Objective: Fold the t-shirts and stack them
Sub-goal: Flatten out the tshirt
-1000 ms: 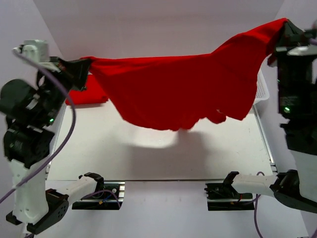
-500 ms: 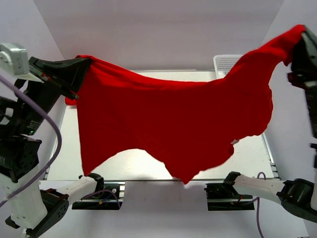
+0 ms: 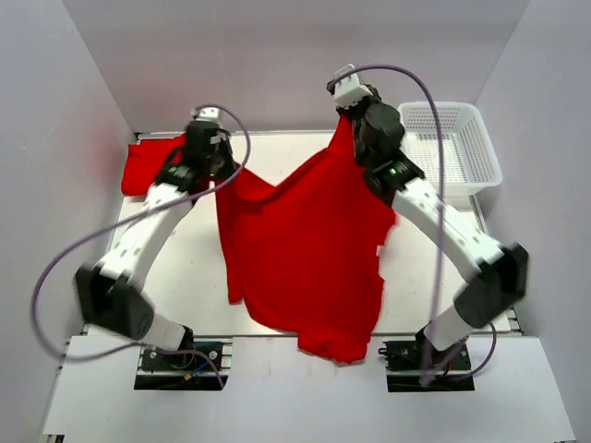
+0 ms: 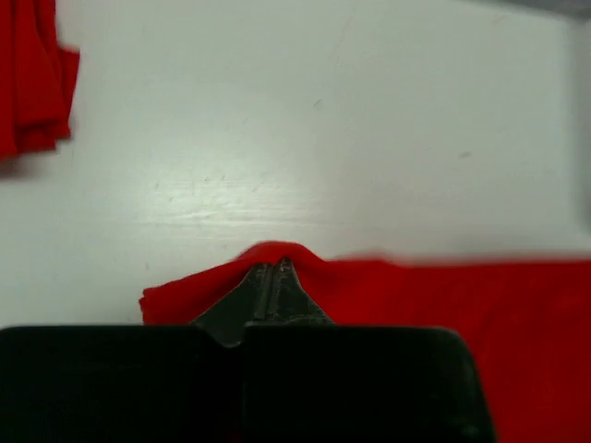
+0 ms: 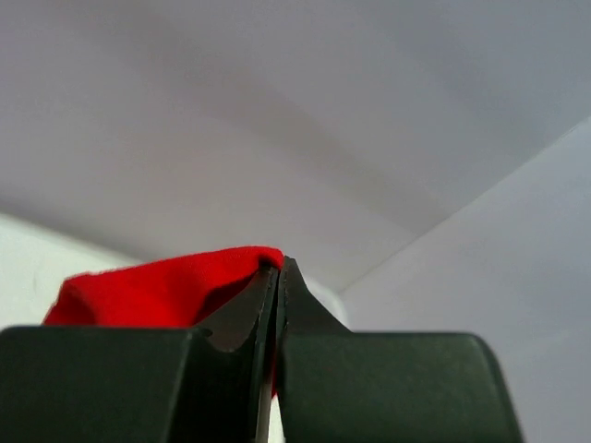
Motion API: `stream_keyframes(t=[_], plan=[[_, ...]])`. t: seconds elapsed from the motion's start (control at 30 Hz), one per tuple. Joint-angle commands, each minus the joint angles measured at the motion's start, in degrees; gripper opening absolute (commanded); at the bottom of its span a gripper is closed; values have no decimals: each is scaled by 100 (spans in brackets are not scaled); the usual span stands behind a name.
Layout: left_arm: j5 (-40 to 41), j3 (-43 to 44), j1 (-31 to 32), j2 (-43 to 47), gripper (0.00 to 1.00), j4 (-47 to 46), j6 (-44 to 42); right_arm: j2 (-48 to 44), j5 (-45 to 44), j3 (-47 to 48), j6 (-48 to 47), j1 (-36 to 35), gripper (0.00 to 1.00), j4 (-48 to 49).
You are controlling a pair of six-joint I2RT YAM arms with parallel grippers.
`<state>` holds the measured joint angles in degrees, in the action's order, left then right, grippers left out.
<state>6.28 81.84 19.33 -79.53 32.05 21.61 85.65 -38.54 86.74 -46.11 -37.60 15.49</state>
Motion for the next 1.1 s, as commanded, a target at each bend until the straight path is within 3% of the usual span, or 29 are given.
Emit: stream_keyframes(t=[0.0,0.13,0.27,0.53,0.6,0.63,0.67,0.73,0.77,0.83,0.87,1.0,1.07], plan=[[444,15,-201,-535,0,-515,274,592,30,185,988,734,0,482],[137,481,-500,-2055,0,-823,143,1734,452,597,1446,1079,0,236],[-337,1367,-703,-3637,0,-1017,-42,3097,664,1713,1789,1413,0,-299],[-1190,3557,-1098,-5790,2,-1560,-305,4635,1156,2576,2062,1774,0,321],[-1524,3942,-1159,-6056,15,-1841,-306,4959,1270,2979,2036,1809,0,350],[-1612,4075,-1160,-6309,42,-1843,-306,5205,1323,3120,2001,1835,0,350],[-1752,4216,-1212,-6425,59,-1895,-306,5425,1349,3443,1974,1862,0,367],[-1806,4585,-1213,-6584,94,-1896,-306,5567,1437,3516,2009,1906,9,490],[-1806,4647,-1213,-6637,100,-1965,-367,5655,1490,3647,2087,1949,26,473],[-1858,4700,-1265,-6637,100,-2019,-368,5665,1534,3709,2141,1959,50,238],[-1911,4700,-1265,-6550,100,-2019,-428,5630,1499,3858,2132,1941,90,-17],[-2104,4700,-1317,-6111,100,-1756,-762,4999,1490,3684,2132,1836,90,-475],[-2105,4700,-1318,-5786,100,-1371,-816,4613,1883,3596,2439,1818,90,-1160]])
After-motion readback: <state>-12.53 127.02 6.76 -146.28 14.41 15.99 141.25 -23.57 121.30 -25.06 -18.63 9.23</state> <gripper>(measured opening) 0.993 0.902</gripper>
